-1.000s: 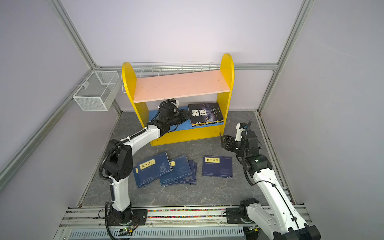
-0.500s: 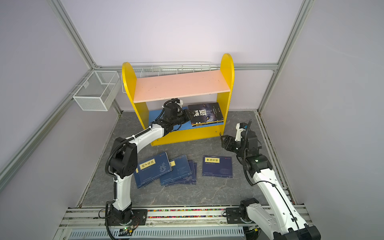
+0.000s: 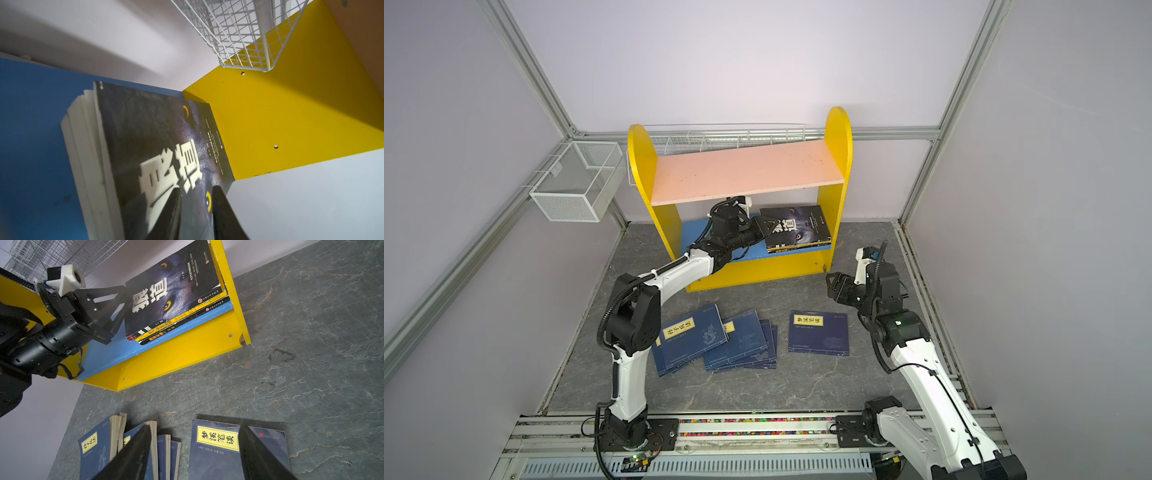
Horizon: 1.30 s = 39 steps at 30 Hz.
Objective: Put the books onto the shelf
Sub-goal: 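Press the wolf-eye book flat onto the yellow book with the left gripper, then open the left gripper and move it toward the navy books on the table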
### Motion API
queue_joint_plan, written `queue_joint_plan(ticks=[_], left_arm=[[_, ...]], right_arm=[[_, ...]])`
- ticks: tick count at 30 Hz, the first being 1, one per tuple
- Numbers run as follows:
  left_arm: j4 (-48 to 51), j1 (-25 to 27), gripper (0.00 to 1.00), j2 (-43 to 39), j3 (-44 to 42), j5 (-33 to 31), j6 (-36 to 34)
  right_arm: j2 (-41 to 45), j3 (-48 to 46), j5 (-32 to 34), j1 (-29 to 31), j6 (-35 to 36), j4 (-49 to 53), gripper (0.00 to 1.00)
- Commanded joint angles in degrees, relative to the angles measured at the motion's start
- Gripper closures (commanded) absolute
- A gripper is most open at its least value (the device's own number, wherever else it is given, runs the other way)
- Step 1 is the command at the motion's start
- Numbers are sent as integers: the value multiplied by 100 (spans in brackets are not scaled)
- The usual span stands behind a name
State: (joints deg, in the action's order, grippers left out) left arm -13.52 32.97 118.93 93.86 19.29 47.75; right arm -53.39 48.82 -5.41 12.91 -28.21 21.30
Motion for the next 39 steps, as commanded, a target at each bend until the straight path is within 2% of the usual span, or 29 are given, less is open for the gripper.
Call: queue_joint_plan(ticks=[1, 3, 7, 13, 39], left_arm=[[-626, -1, 73, -585, -319, -277, -81], [-537, -1, 75, -800, -559, -562, -109], [-415, -34, 90, -1197, -1146, -1203, -95], [-334, -163, 100, -1338, -1558, -1428, -16], [294, -11, 100, 23, -161, -1123, 25]], right_arm=[[21, 119, 14, 32, 148, 15, 30], [27, 119, 22, 26, 144, 17, 30], [65, 90, 22, 28, 114, -34, 30], [100, -3, 25, 28, 87, -38, 30], [65, -58, 112, 28, 149, -4, 30]])
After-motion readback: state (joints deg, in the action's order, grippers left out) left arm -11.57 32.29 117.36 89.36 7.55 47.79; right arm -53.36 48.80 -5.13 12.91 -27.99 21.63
